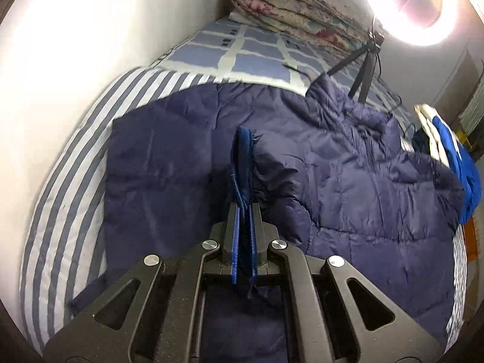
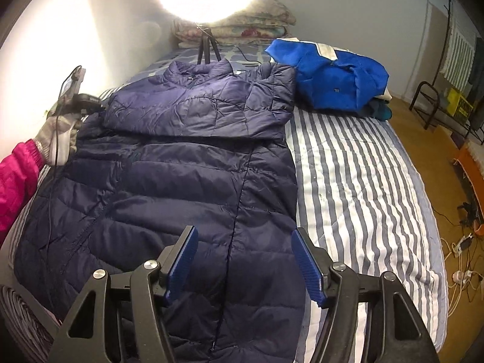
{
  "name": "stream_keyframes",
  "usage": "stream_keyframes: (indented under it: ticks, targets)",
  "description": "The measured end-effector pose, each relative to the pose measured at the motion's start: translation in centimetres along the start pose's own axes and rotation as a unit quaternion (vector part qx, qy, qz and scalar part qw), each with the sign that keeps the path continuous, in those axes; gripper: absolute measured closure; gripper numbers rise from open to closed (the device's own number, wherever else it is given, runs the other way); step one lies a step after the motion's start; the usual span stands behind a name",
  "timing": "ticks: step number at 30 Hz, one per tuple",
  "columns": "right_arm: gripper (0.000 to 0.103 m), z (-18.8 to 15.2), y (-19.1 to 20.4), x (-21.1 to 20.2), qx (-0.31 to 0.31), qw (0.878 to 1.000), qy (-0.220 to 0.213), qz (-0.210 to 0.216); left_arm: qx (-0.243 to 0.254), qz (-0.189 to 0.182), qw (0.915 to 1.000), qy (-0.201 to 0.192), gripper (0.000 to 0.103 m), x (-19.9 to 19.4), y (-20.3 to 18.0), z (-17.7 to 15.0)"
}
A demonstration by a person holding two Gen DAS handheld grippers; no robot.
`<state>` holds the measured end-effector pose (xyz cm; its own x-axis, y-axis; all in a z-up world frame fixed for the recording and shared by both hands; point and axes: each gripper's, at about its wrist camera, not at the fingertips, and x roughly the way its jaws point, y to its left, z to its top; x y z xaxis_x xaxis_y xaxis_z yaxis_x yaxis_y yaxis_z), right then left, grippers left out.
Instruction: Fold large clothes
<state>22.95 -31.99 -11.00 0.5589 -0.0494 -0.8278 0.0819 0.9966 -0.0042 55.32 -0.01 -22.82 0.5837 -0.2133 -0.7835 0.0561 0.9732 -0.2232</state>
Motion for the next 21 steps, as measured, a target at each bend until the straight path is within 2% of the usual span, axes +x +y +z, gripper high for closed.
stream_keyframes:
  ticks: [4, 6, 9, 11, 12, 17, 19, 21]
  targets:
    - [0.038, 0.0, -0.1, 0.0, -0.001, 1.0, 0.003, -0.009, -0.01, 0.025, 0.9995, 0.016, 0.099, 0.8, 0.1, 0.1]
    - [0.037, -0.1, -0.5, -0.3, 0.004, 1.0, 0.0, -0.013, -0.003, 0.06, 0.9976, 0.036, 0.083, 1.5, 0.5, -0.4]
    - [0.038, -0.1, -0.9, -0.6, 0.011, 1.0, -0.004, -0.012, -0.012, 0.072, 0.9967, 0.036, 0.066, 0.5, 1.5, -0.8]
    - [0.037, -0.3, -1.0, -0.9, 0.013, 1.0, -0.003, -0.012, -0.013, 0.091, 0.9954, 0.024, 0.057, -1.1, 2.0, -0.7]
    - [0.037, -0.4, -1.1, -1.2, 0.014, 1.0, -0.003, -0.01, -0.011, 0.094, 0.9953, 0.017, 0.057, -2.1, 2.3, -0.6]
    - [0.036, -1.1, -1.6, -3.9, 0.016, 0.999, -0.029, -0.003, 0.009, 0.058, 0.9983, -0.003, 0.056, -9.7, 3.1, -2.0]
    - [0.035, -1.6, -2.1, -5.4, 0.021, 0.998, -0.051, -0.003, 0.012, 0.042, 0.999, -0.002, 0.049, -12.6, 3.7, -3.2]
    - [0.026, -2.1, -3.0, -6.6, 0.033, 0.997, -0.065, 0.008, 0.02, 0.022, 0.9995, -0.003, 0.044, -16.1, 4.3, -5.0]
